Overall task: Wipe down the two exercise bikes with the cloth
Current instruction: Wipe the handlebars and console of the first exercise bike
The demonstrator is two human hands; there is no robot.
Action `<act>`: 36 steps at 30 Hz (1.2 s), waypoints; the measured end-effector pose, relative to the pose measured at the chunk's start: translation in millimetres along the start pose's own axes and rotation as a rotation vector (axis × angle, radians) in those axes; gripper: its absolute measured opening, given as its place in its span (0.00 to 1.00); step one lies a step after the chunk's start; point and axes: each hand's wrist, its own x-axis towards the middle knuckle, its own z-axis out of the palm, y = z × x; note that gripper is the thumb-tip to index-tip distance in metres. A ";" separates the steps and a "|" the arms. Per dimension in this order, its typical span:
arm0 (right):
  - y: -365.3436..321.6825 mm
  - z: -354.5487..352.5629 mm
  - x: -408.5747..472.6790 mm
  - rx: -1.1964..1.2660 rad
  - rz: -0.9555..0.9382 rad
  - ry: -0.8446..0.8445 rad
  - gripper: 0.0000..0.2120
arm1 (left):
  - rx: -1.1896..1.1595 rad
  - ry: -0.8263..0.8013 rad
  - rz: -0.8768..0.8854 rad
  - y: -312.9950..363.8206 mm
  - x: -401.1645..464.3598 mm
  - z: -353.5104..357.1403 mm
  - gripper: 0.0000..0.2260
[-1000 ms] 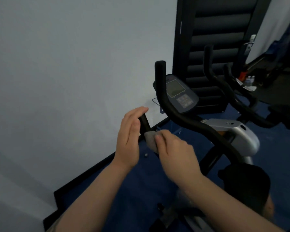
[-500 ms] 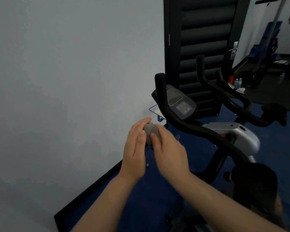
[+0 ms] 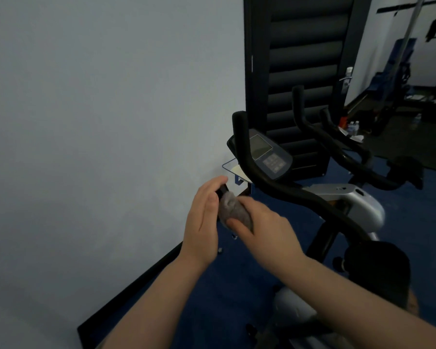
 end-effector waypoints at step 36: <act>-6.3 4.7 19.1 0.122 0.110 -0.038 0.18 | 0.028 0.089 0.060 -3.4 -1.9 14.3 0.14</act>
